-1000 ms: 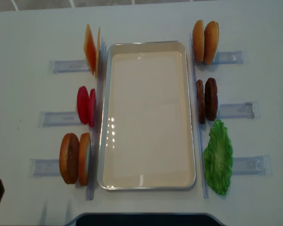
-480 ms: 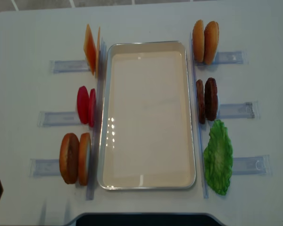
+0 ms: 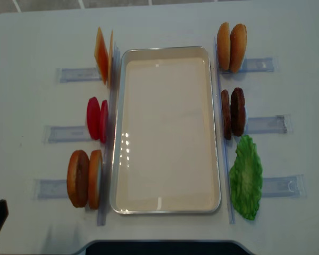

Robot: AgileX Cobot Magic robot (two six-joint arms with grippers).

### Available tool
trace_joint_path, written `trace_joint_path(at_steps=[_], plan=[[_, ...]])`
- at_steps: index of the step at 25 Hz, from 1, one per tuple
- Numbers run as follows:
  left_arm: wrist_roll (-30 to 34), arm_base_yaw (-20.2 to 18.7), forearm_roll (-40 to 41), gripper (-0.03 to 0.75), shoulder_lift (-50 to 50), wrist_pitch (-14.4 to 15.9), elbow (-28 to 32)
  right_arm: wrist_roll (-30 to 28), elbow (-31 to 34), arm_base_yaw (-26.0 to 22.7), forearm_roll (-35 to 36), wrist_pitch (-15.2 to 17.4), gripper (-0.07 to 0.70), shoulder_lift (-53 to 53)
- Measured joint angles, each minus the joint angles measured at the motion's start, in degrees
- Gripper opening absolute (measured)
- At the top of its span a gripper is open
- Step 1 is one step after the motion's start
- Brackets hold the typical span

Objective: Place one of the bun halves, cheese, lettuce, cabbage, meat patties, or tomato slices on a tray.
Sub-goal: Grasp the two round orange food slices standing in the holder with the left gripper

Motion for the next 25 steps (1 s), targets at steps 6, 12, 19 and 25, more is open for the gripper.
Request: trace_joint_path(at_steps=[6,12,19,25], plan=[[-2.37,0.0,0.0,0.517,14.82,2.86,-4.92,0.0,0.0,0.0,0.0,0.0,0.417,0.0],[-3.05,0.0,0.0,0.517,29.21,3.37,-10.28,0.0,0.0,0.0,0.0,0.0,0.417,0.0],[-3.12,0.0,-2.43,0.517,45.28,3.22,-17.41,0.0,0.0,0.0,0.0,0.0,0.417,0.0],[-3.12,0.0,-5.03,0.517,56.02,2.92,-21.93,0.0,0.0,0.0,0.0,0.0,0.417,0.0]])
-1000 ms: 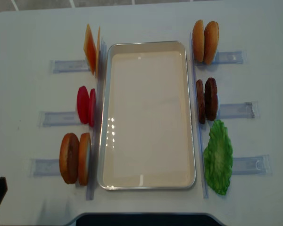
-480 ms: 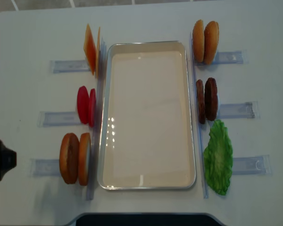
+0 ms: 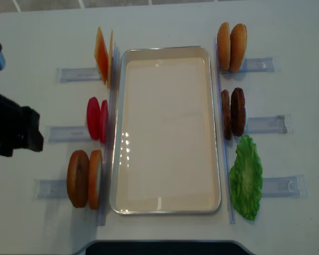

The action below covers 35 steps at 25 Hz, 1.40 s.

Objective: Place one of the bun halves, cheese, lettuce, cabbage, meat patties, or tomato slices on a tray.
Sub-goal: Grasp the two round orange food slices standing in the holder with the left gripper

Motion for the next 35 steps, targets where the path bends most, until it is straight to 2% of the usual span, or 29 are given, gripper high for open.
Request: trace_joint_path(at_steps=[5,8,13,20,24,28,35], plan=[[-2.99,0.0,-1.3,0.517,2.73,0.09,-0.71,0.0,0.0,0.0,0.0,0.0,0.417,0.0],[-5.62,-2.25,-1.05,0.517,2.81,0.26,-0.78,0.0,0.0,0.0,0.0,0.0,0.417,0.0],[-12.03,-10.32,-1.11,0.517,2.81,-0.36,-0.78,0.0,0.0,0.0,0.0,0.0,0.417,0.0],[-21.97,-22.91,-0.96,0.517,2.86,-4.29,-0.78,0.0,0.0,0.0,0.0,0.0,0.417,0.0],[-26.38,-28.1,-0.77,0.517,3.59,-5.7,-0.78,0.0,0.0,0.0,0.0,0.0,0.417,0.0],[-28.47,-30.1,0.3,0.517,5.86,-5.55,-0.78,0.0,0.0,0.0,0.0,0.0,0.417,0.0],[-29.97,-30.26,3.21,0.517,8.62,-5.45,-0.78,0.0,0.0,0.0,0.0,0.0,0.417,0.0]])
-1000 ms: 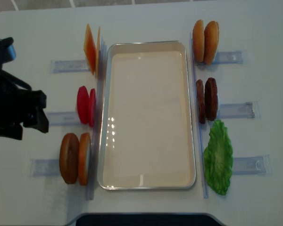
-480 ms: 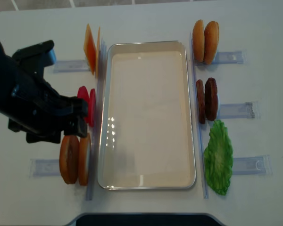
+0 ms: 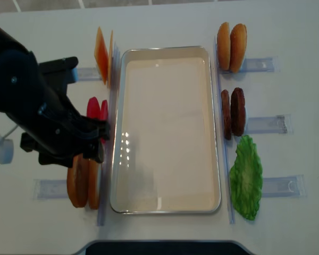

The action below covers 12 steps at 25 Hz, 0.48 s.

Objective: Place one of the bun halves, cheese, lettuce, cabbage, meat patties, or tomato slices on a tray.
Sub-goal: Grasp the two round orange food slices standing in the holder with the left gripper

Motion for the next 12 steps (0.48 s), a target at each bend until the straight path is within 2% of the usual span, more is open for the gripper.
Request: trace_joint_path(at_steps=[7,12], plan=[[0.0,-0.36,0.62,0.517,3.95,-0.32,0.0,0.0,0.0,0.0,0.0,0.0,0.417,0.0],[0.0,-1.05,0.76,0.517,6.65,-2.51,0.0,0.0,0.0,0.0,0.0,0.0,0.417,0.0]])
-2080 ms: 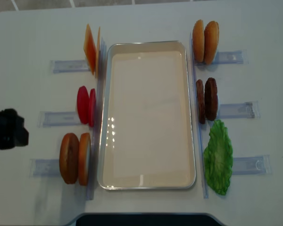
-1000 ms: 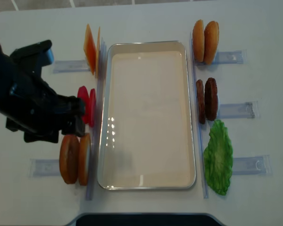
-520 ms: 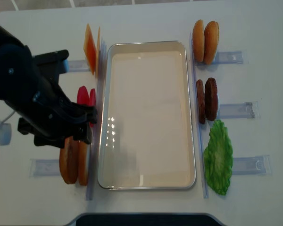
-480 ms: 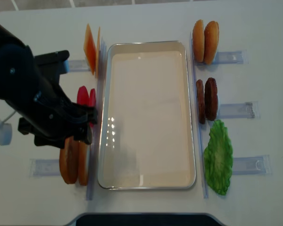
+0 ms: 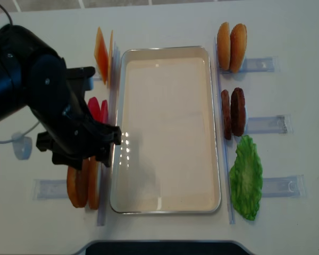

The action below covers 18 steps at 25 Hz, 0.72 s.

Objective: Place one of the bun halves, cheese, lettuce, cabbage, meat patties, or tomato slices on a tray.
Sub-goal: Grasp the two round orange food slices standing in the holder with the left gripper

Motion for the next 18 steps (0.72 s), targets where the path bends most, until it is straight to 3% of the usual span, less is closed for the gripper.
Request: trace_joint_path(at_steps=[18], plan=[[1.31,0.0,1.02,0.517,6.82,-0.56,-0.06,0.0,0.0,0.0,0.0,0.0,0.417,0.0]])
